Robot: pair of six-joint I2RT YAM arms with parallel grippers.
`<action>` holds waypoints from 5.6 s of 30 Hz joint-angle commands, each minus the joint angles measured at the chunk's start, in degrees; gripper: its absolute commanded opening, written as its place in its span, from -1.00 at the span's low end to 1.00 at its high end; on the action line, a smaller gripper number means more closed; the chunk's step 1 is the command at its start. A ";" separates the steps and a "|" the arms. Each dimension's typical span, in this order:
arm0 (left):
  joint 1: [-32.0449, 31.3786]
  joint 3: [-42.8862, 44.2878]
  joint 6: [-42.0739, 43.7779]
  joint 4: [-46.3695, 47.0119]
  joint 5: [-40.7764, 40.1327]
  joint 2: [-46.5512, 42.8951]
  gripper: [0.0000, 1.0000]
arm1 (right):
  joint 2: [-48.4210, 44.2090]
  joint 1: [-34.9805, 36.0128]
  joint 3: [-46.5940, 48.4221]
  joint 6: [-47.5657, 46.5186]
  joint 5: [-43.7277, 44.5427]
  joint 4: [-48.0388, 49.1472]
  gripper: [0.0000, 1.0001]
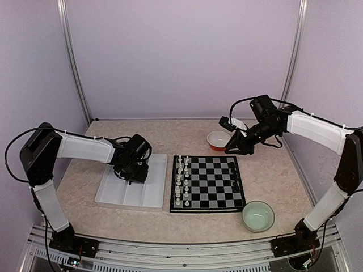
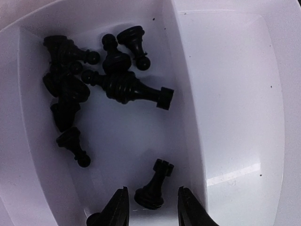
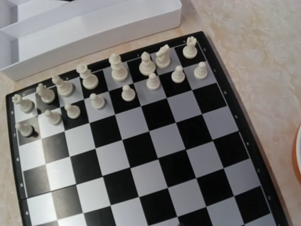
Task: Set up the chess pieces on the board
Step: Pick up the rook from the storage box, then pass from the left arm to the right, then place the rook at a8.
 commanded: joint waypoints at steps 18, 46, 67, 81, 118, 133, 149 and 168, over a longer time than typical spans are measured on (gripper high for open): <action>2.51 -0.97 4.95 2.56 2.86 -0.22 -0.76 | 1.27 0.20 3.67 1.31 -0.72 -1.49 -0.52; -12.38 -5.70 5.36 21.42 14.27 -25.40 -0.80 | 19.18 14.56 28.76 15.92 -17.61 -5.66 -0.47; -12.78 -5.82 2.82 28.59 17.46 -24.65 -0.79 | 23.14 19.55 33.74 15.82 -15.45 -6.56 -0.54; -13.40 -5.84 2.91 29.51 17.76 -23.79 -0.78 | 23.07 19.85 33.37 15.69 -18.71 -6.53 -0.94; -14.50 -8.42 4.93 23.46 10.56 -25.27 -0.12 | 29.52 -2.34 29.73 -1.82 25.49 -18.28 -1.00; -14.51 -9.05 5.15 23.29 8.53 -25.66 -0.12 | 32.85 -2.34 28.86 -1.89 25.93 -19.88 -1.00; -14.54 -9.20 5.28 23.04 8.09 -25.55 -0.13 | 34.91 -2.34 28.60 -1.63 26.11 -19.34 -1.00; -14.52 -9.11 4.81 22.23 7.47 -25.79 -0.13 | 32.21 -2.34 32.22 -0.11 23.56 -21.90 -0.56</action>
